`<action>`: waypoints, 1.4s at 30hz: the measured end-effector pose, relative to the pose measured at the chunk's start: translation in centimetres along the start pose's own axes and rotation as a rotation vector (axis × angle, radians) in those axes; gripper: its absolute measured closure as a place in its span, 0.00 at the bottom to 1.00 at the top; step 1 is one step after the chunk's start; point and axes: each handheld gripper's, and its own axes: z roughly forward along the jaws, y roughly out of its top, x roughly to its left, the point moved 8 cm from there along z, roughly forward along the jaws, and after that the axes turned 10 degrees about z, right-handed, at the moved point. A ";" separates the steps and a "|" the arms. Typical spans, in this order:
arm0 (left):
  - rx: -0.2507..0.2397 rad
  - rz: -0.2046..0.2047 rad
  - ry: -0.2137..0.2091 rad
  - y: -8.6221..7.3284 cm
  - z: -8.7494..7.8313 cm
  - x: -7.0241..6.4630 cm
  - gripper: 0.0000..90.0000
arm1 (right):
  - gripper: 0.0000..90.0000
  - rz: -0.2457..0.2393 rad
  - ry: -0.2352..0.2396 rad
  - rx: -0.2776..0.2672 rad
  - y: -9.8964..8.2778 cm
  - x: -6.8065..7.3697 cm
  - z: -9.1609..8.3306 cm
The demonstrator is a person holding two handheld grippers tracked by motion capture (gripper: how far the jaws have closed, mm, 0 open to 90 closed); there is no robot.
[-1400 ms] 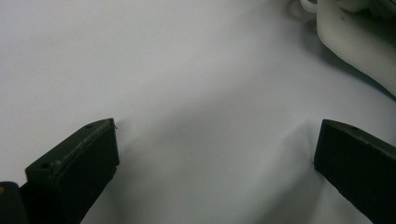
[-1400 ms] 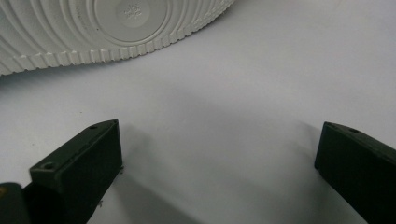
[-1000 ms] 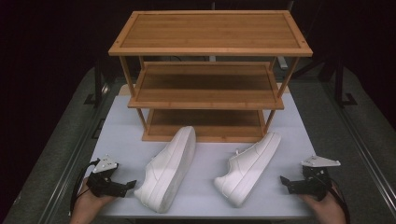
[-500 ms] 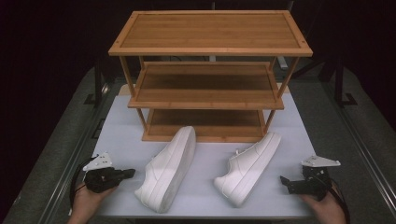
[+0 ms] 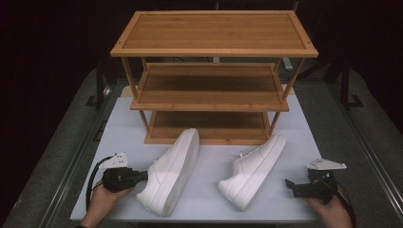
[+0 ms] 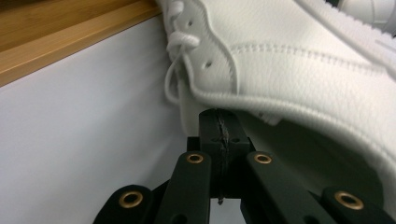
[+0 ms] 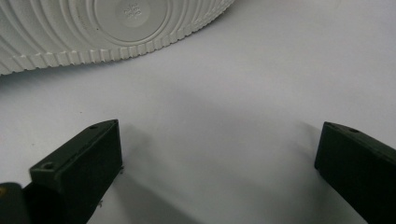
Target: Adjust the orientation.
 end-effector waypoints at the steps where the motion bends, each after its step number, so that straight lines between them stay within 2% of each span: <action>1: -0.011 -0.004 -0.010 0.3 0.2 -0.1 1.00 | 0.00 0.000 0.000 0.000 0.0 0.0 0.0; 8: -0.015 0.020 -0.022 1.1 0.8 -0.6 1.00 | 0.00 0.000 0.000 0.000 0.0 0.0 0.0; 26: -0.089 0.071 -0.084 4.0 1.8 -2.7 1.00 | 0.00 0.002 0.000 0.001 0.0 0.0 0.0; 42: -0.100 0.086 -0.120 4.9 2.4 -3.5 1.00 | 0.00 0.002 0.001 0.000 0.0 0.0 0.0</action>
